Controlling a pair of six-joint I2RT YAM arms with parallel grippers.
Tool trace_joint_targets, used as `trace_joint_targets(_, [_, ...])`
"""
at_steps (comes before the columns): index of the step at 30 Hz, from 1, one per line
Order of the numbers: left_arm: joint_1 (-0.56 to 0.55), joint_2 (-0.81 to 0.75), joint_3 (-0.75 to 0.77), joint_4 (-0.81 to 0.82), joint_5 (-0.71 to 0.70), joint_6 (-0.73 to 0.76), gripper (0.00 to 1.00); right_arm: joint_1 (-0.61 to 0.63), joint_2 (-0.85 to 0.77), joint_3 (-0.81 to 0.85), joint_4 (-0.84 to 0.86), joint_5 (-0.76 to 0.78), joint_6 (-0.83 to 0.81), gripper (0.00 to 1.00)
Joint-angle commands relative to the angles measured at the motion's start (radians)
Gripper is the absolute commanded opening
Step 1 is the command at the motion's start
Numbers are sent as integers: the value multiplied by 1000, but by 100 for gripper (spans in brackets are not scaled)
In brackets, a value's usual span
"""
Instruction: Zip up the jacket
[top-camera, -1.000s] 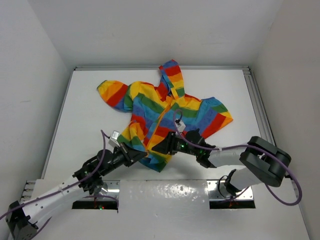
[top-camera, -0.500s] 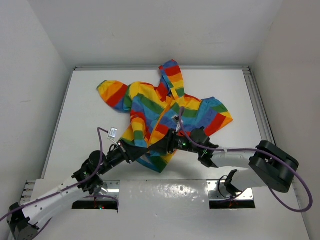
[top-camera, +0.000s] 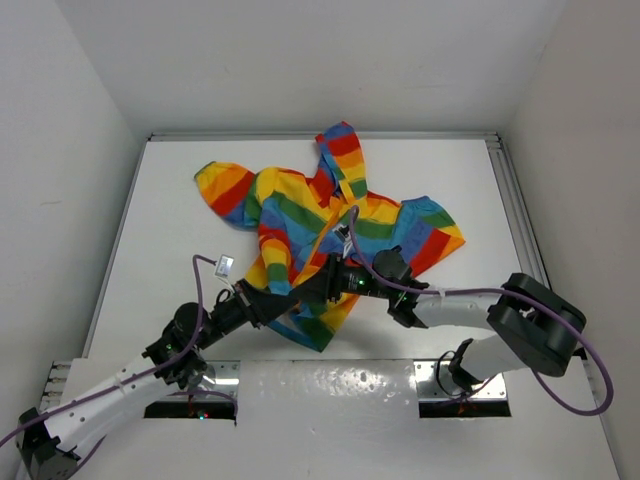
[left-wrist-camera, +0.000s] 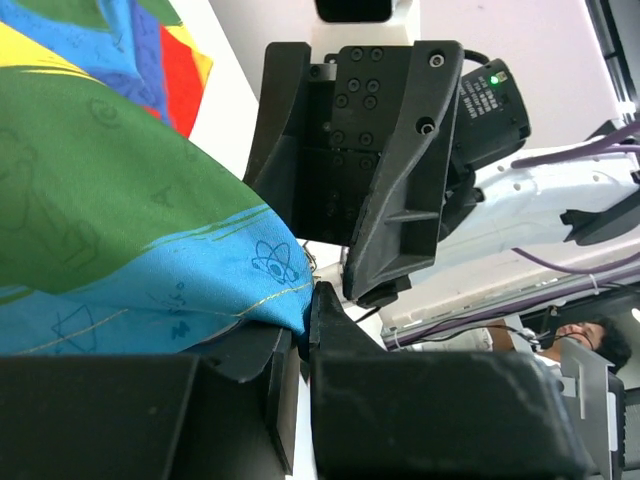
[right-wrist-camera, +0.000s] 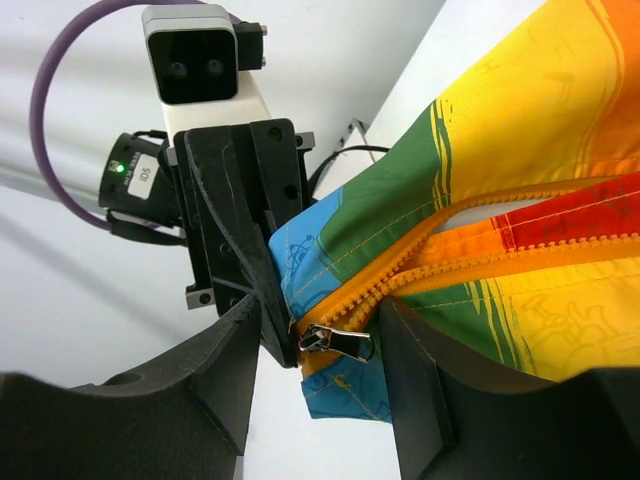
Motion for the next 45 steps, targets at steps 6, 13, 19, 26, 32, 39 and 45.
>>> trace_joint_targets(6, [-4,-6,-272,58,8,1,0,-1,-43,-43,108,6,50,48])
trace_joint_targets(13, [-4,28,-270,67,10,6,0,-2,-101,-48,3,39,-10,46])
trace_joint_targets(19, [-4,45,-273,70,8,11,0,-1,-104,-43,-9,37,-12,45])
trace_joint_targets(26, [-4,49,-273,64,2,14,0,-1,-138,-33,-101,80,-61,44])
trace_joint_targets(32, [-4,56,-273,56,2,17,0,-1,-175,-29,-195,117,-113,44])
trace_joint_targets(39, [-4,68,-273,58,2,20,0,2,-164,-23,-159,97,-101,44])
trace_joint_targets(45, [-4,69,-275,61,-1,21,0,2,-160,-25,-124,74,-75,42])
